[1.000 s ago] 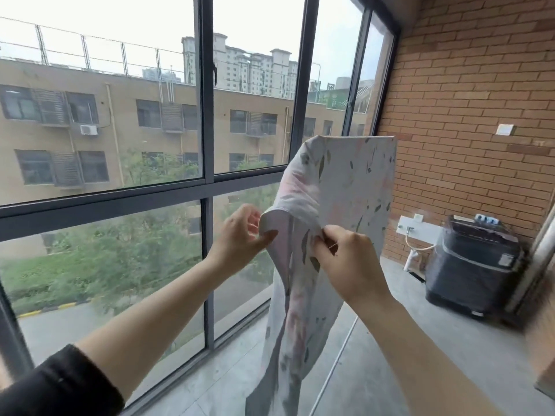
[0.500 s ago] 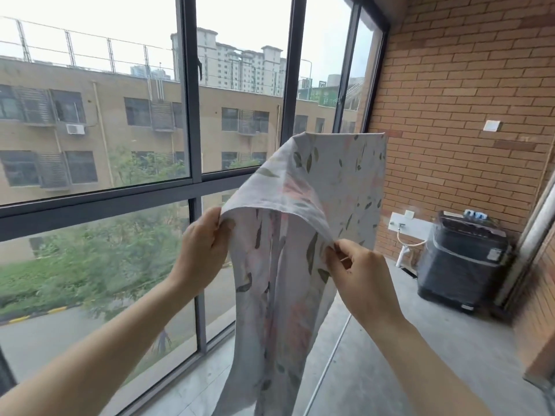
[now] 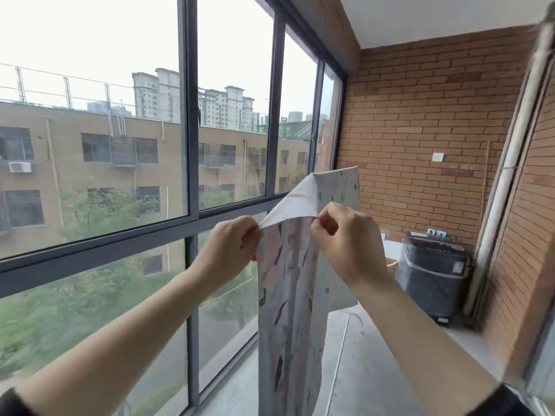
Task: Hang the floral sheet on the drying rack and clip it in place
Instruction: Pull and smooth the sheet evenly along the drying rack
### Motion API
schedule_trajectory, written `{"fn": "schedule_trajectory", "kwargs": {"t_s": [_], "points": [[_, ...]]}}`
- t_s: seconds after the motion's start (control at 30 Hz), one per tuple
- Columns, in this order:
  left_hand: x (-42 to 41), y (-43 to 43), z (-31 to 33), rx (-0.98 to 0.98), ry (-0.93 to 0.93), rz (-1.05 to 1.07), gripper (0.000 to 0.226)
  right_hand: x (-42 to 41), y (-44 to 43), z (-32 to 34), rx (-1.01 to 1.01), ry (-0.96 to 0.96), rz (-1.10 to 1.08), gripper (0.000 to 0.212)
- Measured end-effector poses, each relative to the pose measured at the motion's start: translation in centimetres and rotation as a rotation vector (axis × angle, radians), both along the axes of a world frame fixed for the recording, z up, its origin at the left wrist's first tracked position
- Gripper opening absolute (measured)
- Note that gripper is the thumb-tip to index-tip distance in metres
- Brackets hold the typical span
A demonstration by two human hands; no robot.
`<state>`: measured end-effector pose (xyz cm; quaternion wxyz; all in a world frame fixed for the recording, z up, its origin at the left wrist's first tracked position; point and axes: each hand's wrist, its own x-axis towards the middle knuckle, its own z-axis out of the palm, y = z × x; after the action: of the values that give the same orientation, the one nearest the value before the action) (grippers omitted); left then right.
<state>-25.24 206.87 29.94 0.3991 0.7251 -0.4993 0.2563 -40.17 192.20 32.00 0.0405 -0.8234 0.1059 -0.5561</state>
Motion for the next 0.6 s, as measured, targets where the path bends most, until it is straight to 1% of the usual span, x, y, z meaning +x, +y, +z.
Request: {"fn": "schedule_trajectory", "kwargs": {"t_s": [0.13,0.2,0.33,0.4,0.43,0.53,0.6], "points": [[0.3,0.1,-0.5,0.045,-0.023,-0.116,0.028,1.4,3.1,3.1,-0.103,-0.064,-0.052,0.019],[0.5,0.1,-0.8,0.014,-0.02,-0.185,0.03,2.2,4.6,4.9,-0.136,-0.056,-0.068,0.02],[1.3,0.5,-0.7,-0.091,0.055,-0.263,0.039,4.1,7.1,7.8,-0.181,-0.007,-0.079,0.015],[1.7,1.1,-0.7,-0.12,0.094,-0.275,0.043,5.3,7.9,8.6,-0.152,0.028,-0.081,0.014],[1.8,1.4,-0.9,-0.113,0.121,-0.288,0.039,5.8,8.2,9.0,-0.124,0.04,-0.083,0.013],[2.6,2.0,-1.7,-0.064,0.263,-0.335,0.012,7.1,8.4,10.0,-0.008,0.033,-0.084,0.014],[3.3,2.0,-2.5,-0.027,0.34,-0.34,0.015,7.8,8.6,10.3,0.076,0.017,-0.058,0.016]]}}
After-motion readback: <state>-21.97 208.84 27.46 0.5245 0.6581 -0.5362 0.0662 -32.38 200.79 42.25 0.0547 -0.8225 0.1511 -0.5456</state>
